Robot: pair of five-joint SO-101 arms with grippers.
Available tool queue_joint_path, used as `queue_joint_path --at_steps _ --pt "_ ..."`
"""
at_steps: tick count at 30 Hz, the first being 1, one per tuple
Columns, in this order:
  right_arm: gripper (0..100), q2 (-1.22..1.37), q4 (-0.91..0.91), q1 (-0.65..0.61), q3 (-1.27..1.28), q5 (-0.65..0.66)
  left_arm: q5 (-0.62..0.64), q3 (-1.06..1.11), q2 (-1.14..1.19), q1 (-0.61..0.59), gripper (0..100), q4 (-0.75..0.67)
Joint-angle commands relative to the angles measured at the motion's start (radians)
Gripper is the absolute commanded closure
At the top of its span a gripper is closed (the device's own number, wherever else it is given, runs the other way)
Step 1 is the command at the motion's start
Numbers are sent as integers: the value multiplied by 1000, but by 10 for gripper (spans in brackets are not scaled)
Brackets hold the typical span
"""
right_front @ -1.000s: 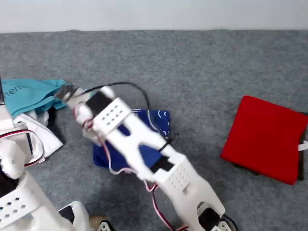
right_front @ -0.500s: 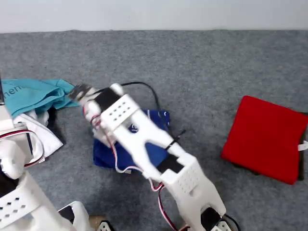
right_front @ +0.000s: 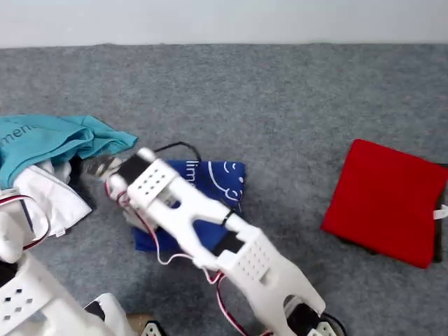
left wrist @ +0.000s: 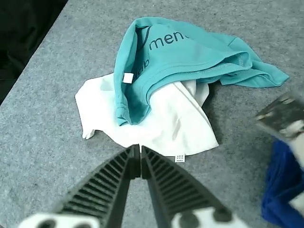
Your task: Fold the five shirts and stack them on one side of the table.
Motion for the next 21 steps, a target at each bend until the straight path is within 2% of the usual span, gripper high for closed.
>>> queue_joint_path --at_steps 1,8,11,15,18,21 --pt "991 -156 62 67 -8 8 9 -8 -14 0 985 3" --pt "986 -251 99 200 -8 -32 9 -8 -14 0 985 2" --pt "912 -257 99 239 -8 -109 9 -7 -14 2 985 2" --pt "798 -251 88 213 -8 -123 9 -5 -14 2 985 2" --pt "797 -217 59 246 -5 -132 9 -5 -14 2 985 2" --pt "794 -163 58 323 -6 -224 9 -5 -14 2 985 3"
